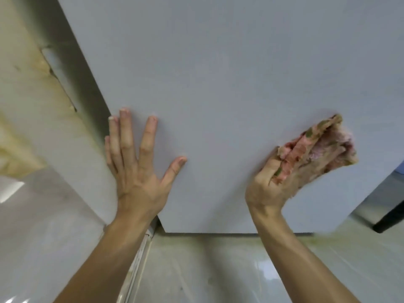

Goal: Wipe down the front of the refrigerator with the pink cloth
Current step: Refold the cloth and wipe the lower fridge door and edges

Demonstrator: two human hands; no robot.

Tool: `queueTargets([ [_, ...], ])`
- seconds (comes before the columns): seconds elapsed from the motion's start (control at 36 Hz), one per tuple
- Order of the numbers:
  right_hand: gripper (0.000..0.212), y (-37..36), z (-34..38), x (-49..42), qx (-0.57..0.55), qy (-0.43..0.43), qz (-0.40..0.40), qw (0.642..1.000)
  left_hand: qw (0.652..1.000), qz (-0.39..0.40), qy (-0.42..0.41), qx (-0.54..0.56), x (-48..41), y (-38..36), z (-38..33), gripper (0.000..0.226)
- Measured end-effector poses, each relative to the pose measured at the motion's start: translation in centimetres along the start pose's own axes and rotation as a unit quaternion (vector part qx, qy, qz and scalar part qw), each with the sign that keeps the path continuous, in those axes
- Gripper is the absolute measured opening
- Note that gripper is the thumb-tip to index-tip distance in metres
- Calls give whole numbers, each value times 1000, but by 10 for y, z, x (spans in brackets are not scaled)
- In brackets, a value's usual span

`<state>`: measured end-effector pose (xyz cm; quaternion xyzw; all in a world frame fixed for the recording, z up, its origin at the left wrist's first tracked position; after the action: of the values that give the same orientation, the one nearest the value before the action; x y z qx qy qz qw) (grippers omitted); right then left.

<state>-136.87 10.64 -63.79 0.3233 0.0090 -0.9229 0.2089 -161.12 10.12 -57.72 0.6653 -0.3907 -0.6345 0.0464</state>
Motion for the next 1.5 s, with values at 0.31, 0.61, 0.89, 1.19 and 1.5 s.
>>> queueTargets([
  [0.31, 60, -23, 85, 34, 35, 271, 90, 958, 1000, -3, -21, 3, 10, -6, 8, 72],
  [0.61, 46, -22, 74, 46, 27, 481, 196, 854, 999, -24, -21, 43, 9, -11, 8, 77],
  [0.89, 49, 12, 129, -60, 20, 335, 16, 942, 998, -28, -4, 52, 3, 1, 2, 65],
  [1.19, 39, -28, 159, -2, -6, 455, 63, 888, 995, -73, -8, 70, 2, 0, 10, 67],
  [1.5, 57, 1, -20, 57, 161, 591, 313, 726, 994, -26, 37, 98, 14, 2, 5, 64],
])
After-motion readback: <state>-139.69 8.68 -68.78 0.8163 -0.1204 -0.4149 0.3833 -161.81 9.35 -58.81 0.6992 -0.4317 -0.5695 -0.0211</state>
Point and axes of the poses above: each hand's wrist, its own x-axis away from the middle knuckle, its own y-axis out of the back of the hand, z = x × y, the point moved 2 cm from there along -x, towards the middle knuckle, and after that the axes turned 5 degrees about z, right-handed, at the moved point
